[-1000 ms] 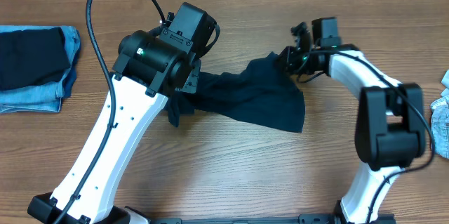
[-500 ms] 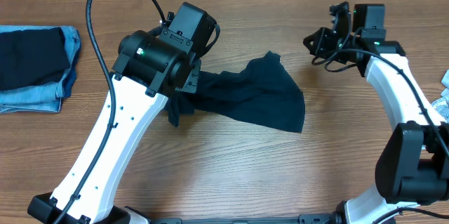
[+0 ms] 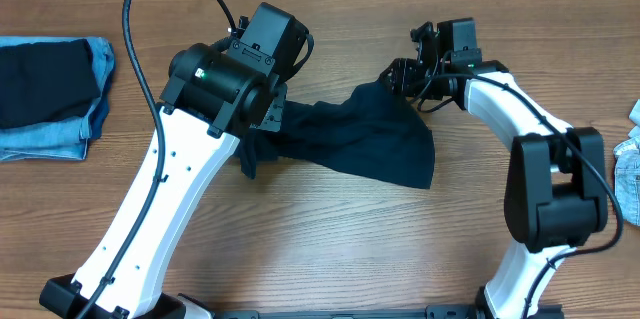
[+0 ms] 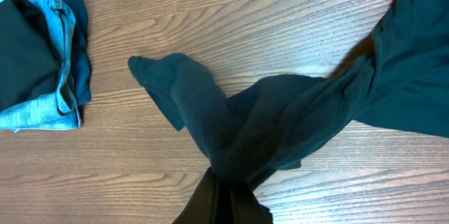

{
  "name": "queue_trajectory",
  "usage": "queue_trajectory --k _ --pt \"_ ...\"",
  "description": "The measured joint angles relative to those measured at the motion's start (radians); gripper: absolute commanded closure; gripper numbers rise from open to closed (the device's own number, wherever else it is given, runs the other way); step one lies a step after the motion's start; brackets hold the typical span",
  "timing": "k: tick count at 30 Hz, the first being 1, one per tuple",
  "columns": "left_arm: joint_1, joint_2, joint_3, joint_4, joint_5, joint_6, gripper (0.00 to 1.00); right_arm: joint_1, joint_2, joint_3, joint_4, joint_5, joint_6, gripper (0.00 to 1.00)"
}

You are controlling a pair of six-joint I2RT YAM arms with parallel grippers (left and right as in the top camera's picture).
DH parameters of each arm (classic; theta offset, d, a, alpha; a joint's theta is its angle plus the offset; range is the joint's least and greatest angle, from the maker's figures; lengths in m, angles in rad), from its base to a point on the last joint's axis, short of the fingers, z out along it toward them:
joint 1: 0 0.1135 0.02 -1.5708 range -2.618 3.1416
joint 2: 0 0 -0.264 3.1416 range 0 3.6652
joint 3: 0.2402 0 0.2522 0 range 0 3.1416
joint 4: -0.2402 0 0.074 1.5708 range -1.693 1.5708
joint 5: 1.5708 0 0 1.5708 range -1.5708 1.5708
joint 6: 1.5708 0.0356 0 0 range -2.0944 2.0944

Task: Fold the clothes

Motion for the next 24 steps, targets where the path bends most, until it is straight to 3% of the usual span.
queue_trajectory --k 19,24 --pt "0.0 0.0 0.0 0.001 0.003 0.0 0.95 -0.001 0.061 0.0 0.019 -0.009 0.0 0.51" --pt "0.0 0.0 0.0 0.001 0.003 0.0 0.95 0.016 0.061 0.0 0.014 -0.009 -0.001 0.63"
